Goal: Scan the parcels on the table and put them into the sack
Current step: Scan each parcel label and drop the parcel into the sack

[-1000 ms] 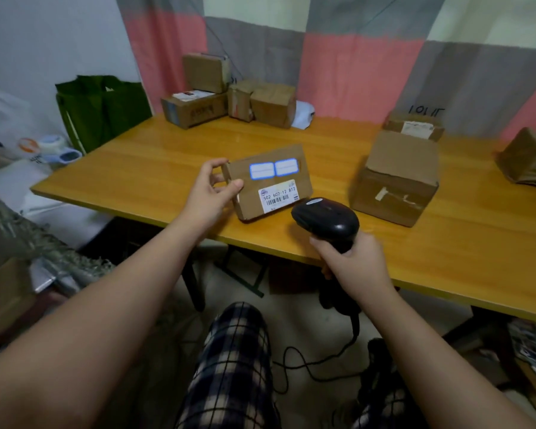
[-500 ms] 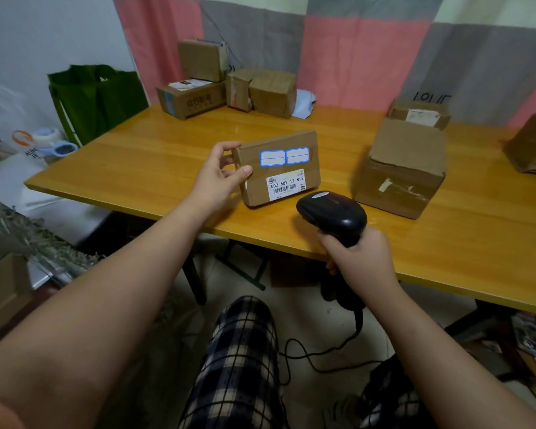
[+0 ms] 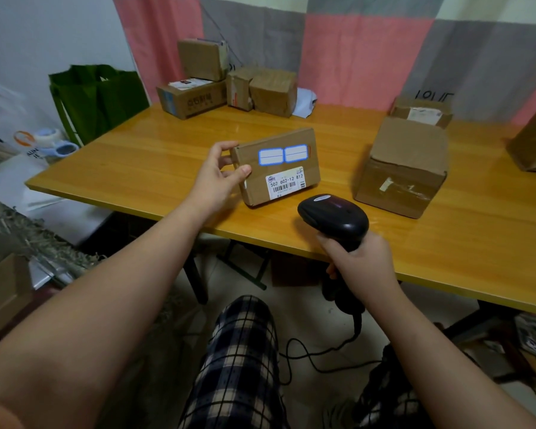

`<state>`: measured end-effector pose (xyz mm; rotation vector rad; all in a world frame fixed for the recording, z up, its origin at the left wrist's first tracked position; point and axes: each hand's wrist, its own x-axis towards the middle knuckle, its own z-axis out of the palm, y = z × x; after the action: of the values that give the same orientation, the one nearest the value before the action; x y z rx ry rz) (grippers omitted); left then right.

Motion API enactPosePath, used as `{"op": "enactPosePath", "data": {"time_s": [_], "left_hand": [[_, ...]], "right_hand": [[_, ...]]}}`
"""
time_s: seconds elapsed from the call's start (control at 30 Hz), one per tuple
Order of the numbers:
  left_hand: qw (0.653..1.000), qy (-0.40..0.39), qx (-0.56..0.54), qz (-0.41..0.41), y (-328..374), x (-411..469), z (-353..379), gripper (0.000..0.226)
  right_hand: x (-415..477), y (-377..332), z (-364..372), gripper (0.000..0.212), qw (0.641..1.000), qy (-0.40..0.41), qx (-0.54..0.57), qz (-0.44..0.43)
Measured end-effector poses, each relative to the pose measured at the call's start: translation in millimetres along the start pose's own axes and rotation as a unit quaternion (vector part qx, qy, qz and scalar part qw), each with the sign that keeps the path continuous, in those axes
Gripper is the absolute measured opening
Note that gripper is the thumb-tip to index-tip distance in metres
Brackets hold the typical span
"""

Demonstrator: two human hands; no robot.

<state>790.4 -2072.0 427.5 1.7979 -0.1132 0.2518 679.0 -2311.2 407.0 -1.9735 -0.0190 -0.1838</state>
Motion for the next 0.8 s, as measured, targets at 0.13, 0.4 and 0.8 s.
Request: {"op": "enactPosePath", "data": {"time_s": [0.13, 0.4, 0.8], "left_hand": [[0.999, 0.039, 0.001, 0.008, 11.0, -24.0, 0.5, 0.046], [0.966, 0.255, -0.046, 0.008, 6.9, -151.6, -80.4, 0.06], [0.86, 0.398, 0.28, -0.153, -34.0, -325.5, -236.0, 0.058]], "right_hand": [[-2.3, -3.1, 2.7, 0.012, 1.0, -0.015, 0.022, -0.001], [-21.9, -38.5, 65.4, 0.022, 0.978, -0.156, 0.116, -0.075], [-77.4, -82.7, 247.5, 0.047, 0.827, -0.542, -0.032, -0.144]]}}
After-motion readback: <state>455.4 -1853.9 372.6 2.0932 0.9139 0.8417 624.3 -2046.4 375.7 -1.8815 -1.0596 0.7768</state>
